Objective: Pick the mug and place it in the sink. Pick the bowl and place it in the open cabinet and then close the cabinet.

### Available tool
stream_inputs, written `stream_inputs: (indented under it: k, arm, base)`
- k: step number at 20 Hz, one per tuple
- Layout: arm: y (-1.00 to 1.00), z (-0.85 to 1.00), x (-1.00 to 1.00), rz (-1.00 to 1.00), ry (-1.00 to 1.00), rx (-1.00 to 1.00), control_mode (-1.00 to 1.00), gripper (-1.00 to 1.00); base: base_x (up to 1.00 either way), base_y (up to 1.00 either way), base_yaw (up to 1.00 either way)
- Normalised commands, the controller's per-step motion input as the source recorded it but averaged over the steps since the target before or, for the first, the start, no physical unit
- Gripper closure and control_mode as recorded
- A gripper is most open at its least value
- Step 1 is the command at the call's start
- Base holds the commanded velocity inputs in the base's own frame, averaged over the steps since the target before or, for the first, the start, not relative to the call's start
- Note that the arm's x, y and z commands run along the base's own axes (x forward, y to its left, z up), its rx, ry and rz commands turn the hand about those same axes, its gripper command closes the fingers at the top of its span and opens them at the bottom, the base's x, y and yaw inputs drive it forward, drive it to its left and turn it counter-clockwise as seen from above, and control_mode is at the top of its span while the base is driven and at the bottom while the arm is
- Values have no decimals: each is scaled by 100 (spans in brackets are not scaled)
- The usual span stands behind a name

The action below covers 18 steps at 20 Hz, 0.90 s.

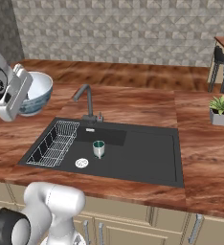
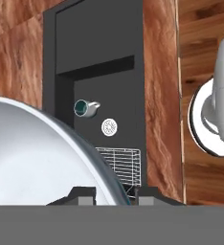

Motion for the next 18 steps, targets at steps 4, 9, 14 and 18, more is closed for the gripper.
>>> stream_inputs:
  k: [4,9,14,18]
  arm:
    - [-44,14,-55,-4,7,13,-100,100]
    - [-22,12,-68,-3,0,7,-100,100]
    - [-18,4,-49,-1,6,4,-100,100]
    - [-40,17,-26,-3,7,0,-100,100]
  base:
    - [0,0,0]
    - [0,0,0]
    - [0,0,0]
    - [0,0,0]
